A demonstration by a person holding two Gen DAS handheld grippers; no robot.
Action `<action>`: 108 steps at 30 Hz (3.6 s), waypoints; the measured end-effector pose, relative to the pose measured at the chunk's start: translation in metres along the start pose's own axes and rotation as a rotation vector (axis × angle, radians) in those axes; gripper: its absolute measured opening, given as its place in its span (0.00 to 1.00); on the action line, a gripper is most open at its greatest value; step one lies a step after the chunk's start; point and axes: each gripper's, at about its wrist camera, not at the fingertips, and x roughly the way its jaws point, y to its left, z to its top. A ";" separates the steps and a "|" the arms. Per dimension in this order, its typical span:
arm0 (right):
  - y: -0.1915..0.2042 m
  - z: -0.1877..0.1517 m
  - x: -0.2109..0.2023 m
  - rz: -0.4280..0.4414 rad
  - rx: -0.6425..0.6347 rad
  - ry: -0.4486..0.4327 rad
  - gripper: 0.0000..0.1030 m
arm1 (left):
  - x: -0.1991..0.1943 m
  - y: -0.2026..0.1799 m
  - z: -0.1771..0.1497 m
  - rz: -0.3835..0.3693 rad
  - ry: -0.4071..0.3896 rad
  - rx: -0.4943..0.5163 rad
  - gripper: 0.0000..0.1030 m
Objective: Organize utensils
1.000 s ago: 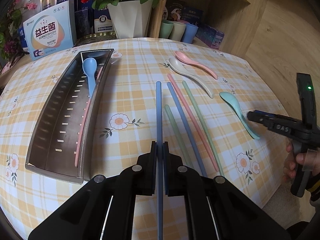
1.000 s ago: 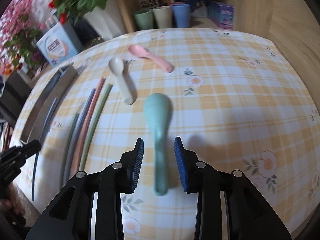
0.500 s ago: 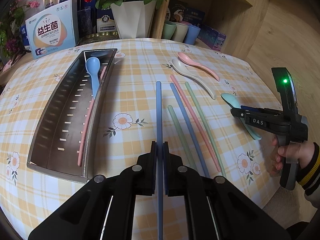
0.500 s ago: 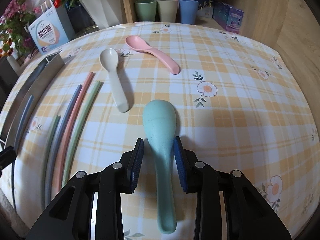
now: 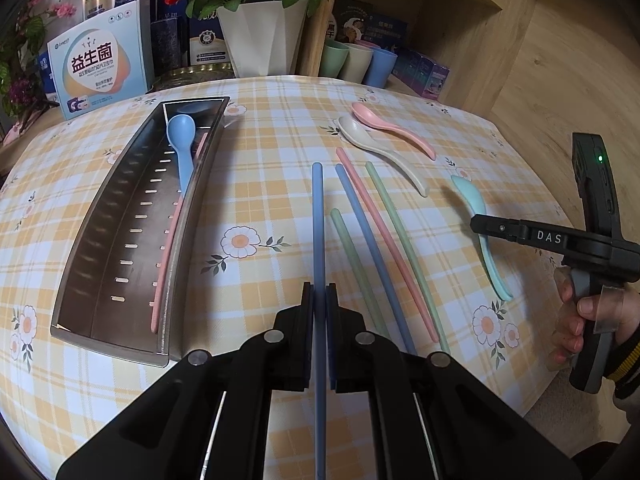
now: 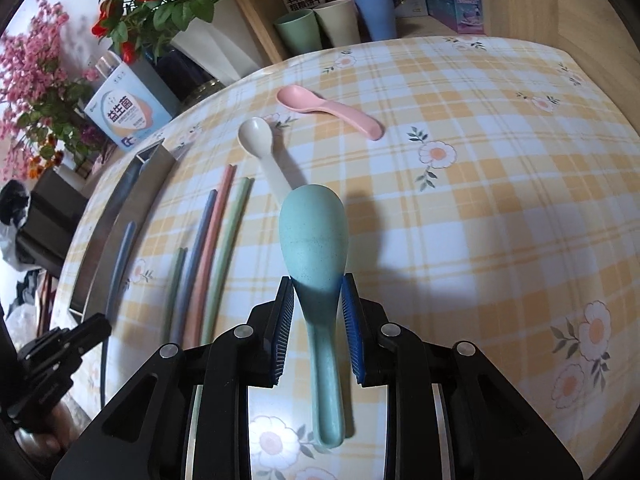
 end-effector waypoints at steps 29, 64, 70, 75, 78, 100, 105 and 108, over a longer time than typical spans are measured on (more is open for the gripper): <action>0.026 0.003 -0.031 0.030 -0.091 -0.121 0.23 | -0.007 -0.001 0.002 0.007 -0.023 0.009 0.05; -0.007 -0.012 -0.012 -0.066 0.057 0.011 0.32 | -0.009 -0.002 0.001 -0.012 -0.025 0.005 0.05; -0.002 -0.008 0.006 -0.097 0.063 0.019 0.32 | -0.011 0.003 0.001 -0.007 -0.030 -0.008 0.05; 0.002 -0.006 0.010 -0.129 0.037 0.007 0.10 | -0.011 0.002 0.000 -0.009 -0.026 -0.006 0.05; -0.002 -0.004 0.010 -0.130 0.047 0.006 0.07 | -0.011 0.002 0.000 -0.008 -0.024 -0.006 0.05; 0.013 -0.006 -0.021 0.015 0.132 -0.062 0.07 | -0.043 0.076 0.061 0.000 -0.043 -0.130 0.05; 0.008 -0.007 -0.020 0.017 0.151 -0.059 0.07 | -0.020 0.110 0.079 0.079 0.060 -0.164 0.05; 0.004 -0.008 -0.020 0.016 0.165 -0.058 0.07 | 0.000 0.122 0.084 0.139 0.116 -0.160 0.05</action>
